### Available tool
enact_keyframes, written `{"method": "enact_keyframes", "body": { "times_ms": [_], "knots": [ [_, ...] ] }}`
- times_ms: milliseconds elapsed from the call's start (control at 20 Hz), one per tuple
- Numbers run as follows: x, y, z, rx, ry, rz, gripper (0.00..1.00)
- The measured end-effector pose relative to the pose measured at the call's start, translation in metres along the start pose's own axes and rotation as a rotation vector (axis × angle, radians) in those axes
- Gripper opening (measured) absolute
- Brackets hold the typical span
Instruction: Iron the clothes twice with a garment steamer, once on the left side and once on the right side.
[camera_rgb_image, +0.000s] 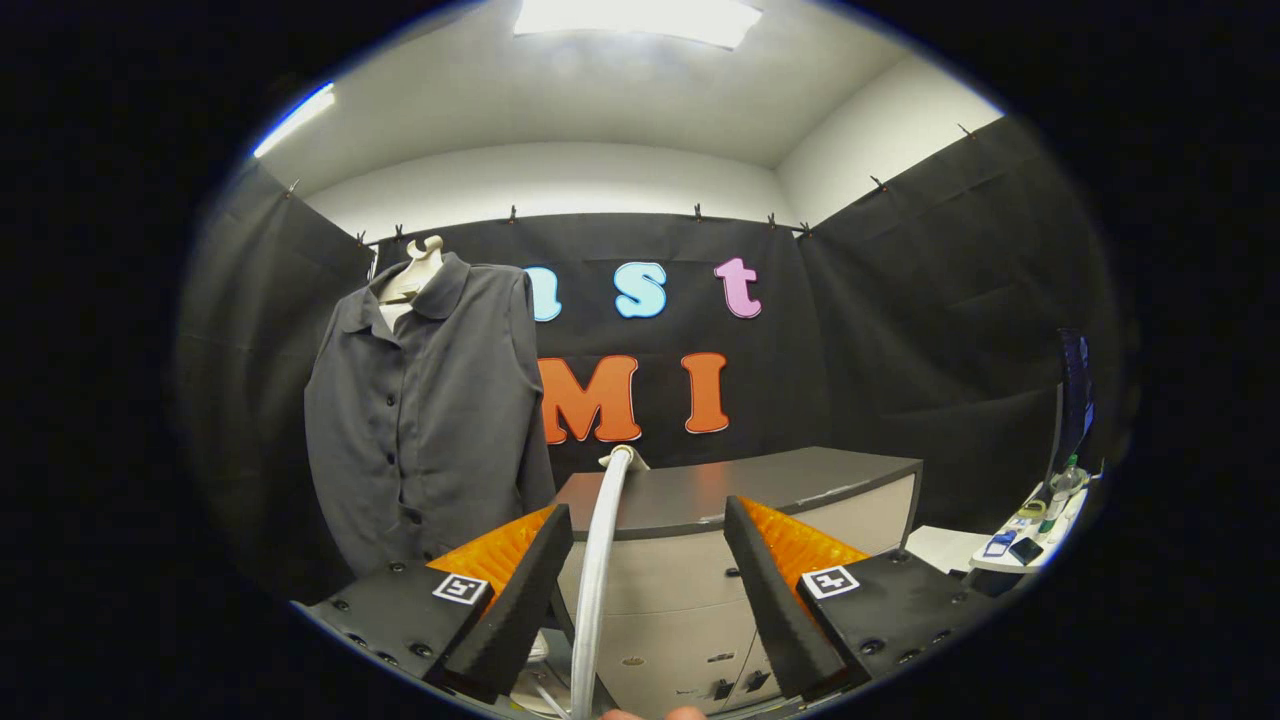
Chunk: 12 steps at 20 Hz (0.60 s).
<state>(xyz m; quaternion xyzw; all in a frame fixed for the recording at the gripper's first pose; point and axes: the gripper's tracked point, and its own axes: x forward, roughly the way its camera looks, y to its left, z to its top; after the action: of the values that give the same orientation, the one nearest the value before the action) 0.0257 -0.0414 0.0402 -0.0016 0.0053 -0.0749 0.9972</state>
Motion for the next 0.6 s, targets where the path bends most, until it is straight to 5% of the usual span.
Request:
{"method": "enact_keyframes", "body": {
  "times_ms": [600],
  "knots": [
    [0.139, 0.044, 0.13, 0.029, -0.048, 0.138, 0.96]
  ]
}}
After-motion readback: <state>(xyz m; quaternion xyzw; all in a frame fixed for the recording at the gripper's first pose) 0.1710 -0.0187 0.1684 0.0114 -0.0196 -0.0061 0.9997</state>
